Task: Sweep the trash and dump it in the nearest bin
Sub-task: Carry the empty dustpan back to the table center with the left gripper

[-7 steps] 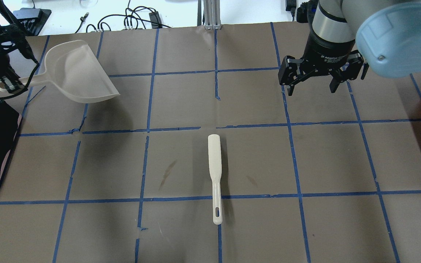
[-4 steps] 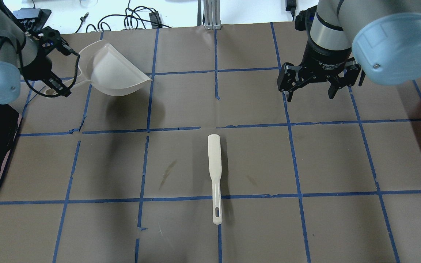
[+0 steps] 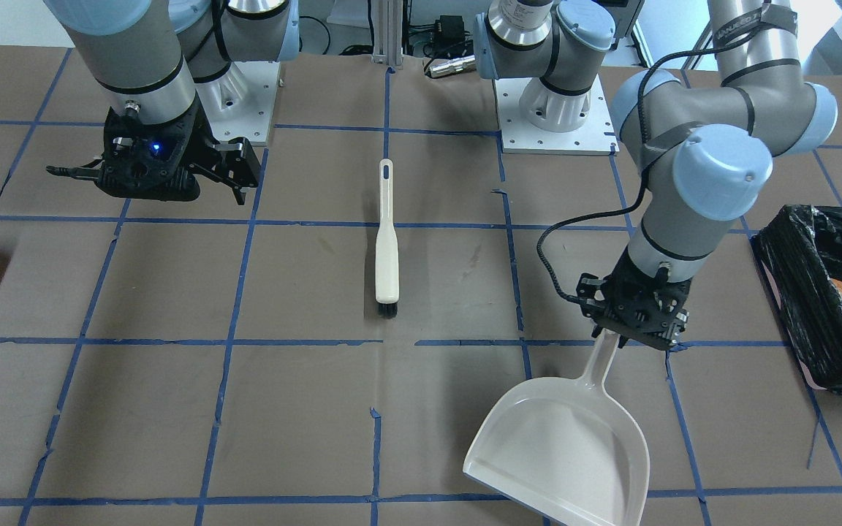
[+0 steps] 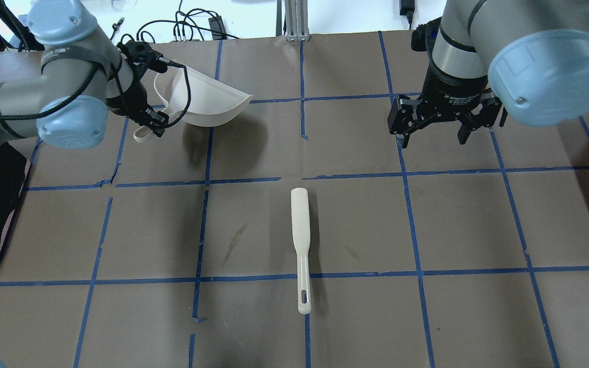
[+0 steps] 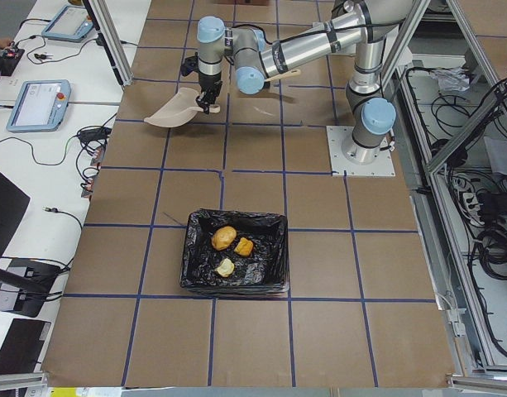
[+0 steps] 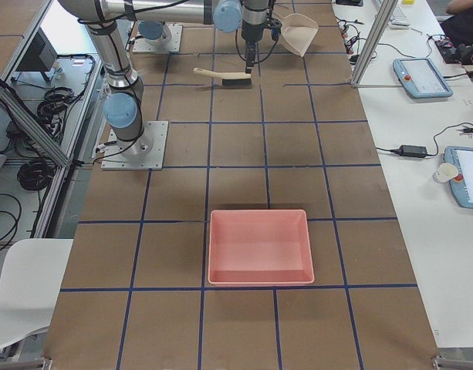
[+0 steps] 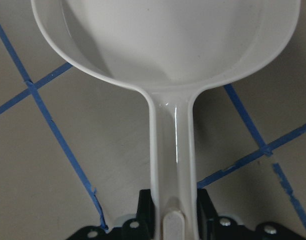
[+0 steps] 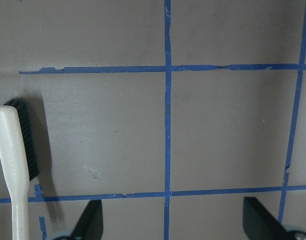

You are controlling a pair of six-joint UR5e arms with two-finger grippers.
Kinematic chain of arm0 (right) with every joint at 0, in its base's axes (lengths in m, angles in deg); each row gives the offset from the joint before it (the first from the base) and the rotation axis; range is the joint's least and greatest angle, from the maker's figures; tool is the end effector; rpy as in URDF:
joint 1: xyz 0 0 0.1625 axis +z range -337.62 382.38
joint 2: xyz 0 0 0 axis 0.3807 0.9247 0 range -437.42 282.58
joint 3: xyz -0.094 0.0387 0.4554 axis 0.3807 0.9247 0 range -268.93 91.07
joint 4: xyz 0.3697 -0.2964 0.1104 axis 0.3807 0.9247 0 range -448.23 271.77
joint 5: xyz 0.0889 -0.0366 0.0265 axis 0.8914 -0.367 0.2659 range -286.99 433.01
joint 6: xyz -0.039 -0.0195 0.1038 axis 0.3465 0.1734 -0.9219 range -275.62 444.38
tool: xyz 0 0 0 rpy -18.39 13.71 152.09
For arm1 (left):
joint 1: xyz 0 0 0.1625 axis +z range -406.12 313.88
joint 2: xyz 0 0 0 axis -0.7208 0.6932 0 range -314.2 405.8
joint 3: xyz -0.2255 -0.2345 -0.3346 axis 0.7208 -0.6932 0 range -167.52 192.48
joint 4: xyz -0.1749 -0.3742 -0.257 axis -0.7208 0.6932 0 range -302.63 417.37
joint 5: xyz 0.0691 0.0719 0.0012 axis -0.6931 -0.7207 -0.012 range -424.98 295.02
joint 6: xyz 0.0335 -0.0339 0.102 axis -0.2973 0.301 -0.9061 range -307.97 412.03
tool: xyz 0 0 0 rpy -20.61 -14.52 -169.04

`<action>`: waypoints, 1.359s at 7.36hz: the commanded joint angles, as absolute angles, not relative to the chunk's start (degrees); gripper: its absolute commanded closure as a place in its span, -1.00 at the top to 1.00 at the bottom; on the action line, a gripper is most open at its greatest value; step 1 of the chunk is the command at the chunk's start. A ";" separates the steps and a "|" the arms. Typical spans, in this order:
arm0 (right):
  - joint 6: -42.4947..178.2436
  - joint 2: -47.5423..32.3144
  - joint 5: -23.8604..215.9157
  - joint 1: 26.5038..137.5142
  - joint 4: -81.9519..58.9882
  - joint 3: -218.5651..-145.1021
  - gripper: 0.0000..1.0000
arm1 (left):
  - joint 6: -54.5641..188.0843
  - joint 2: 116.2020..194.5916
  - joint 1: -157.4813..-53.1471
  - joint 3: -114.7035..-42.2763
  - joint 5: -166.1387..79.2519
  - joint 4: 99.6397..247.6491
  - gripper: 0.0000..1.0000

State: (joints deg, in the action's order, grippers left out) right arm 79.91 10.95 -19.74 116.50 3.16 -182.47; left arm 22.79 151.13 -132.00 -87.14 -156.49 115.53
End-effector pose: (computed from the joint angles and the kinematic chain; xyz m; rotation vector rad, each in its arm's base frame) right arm 0.1687 -0.5607 0.4680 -0.0069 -3.0875 -0.0963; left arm -0.0826 -0.6677 0.3155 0.6670 3.0043 -0.1658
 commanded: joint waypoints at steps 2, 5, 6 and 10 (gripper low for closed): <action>80.24 11.08 -19.72 116.59 3.53 -182.44 1.00 | 42.75 154.52 -142.06 -87.10 -156.47 111.42 -0.99; 80.68 10.47 -19.72 116.25 3.62 -182.44 1.00 | 52.18 154.79 -148.49 -87.19 -156.30 111.42 -0.99; 81.82 10.99 -20.68 115.81 3.62 -182.36 1.00 | 53.95 154.79 -150.60 -87.10 -156.56 111.42 -0.99; 88.59 12.22 -21.30 109.92 2.74 -182.70 1.00 | 58.52 155.84 -153.69 -87.10 -156.47 110.98 -0.99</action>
State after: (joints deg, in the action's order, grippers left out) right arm 87.35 11.84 -21.22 111.12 3.13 -182.59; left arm 57.19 155.56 -153.05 -87.14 -156.63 111.23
